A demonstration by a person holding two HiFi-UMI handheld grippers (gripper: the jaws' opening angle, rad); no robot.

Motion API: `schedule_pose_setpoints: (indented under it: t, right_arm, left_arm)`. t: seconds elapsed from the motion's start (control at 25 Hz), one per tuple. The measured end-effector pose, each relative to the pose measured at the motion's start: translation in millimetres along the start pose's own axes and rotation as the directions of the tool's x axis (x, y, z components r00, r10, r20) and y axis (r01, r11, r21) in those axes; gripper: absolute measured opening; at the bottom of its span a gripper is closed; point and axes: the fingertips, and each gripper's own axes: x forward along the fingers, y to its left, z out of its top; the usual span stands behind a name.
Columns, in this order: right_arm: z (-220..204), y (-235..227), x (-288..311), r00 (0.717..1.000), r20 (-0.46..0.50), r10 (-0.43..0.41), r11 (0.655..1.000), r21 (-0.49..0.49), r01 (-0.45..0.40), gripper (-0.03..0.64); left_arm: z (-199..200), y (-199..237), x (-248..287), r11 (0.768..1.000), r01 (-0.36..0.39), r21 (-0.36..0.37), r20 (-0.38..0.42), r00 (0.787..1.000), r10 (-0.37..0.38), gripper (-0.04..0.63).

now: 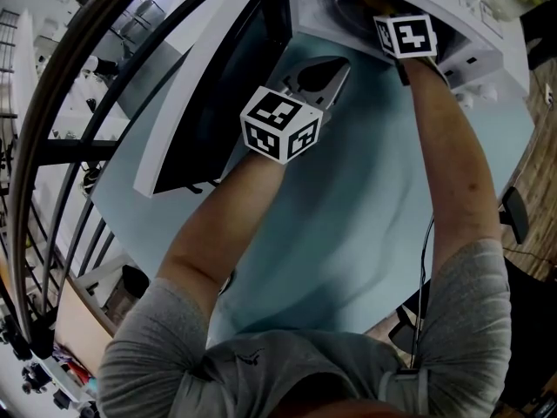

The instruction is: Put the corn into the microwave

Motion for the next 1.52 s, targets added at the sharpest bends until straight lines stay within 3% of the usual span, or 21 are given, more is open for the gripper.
schedule_pose_setpoints:
  t: [1.0, 1.24, 1.52]
  right_arm:
    - [-0.9, 10.6, -17.4, 0.998, 0.064, -0.028, 0.999, -0.021, 0.029, 0.308]
    - [-0.4, 22.2, -42.2, 0.997, 0.075, -0.019, 0.999, -0.046, 0.022, 0.31]
    - [-4.6, 41.7, -82.1, 0.996, 0.095, 0.004, 1.0, 0.015, -0.005, 0.31]
  left_arm:
    - [6.7, -0.4, -4.6, 1.0, -0.02, 0.015, -0.006, 1.0, 0.02, 0.018]
    - [16.9, -13.3, -14.9, 1.0, -0.017, 0.026, -0.01, 1.0, 0.017, 0.018]
    - [26.2, -37.2, -38.2, 0.999, -0.018, 0.043, -0.024, 1.0, 0.019, 0.018]
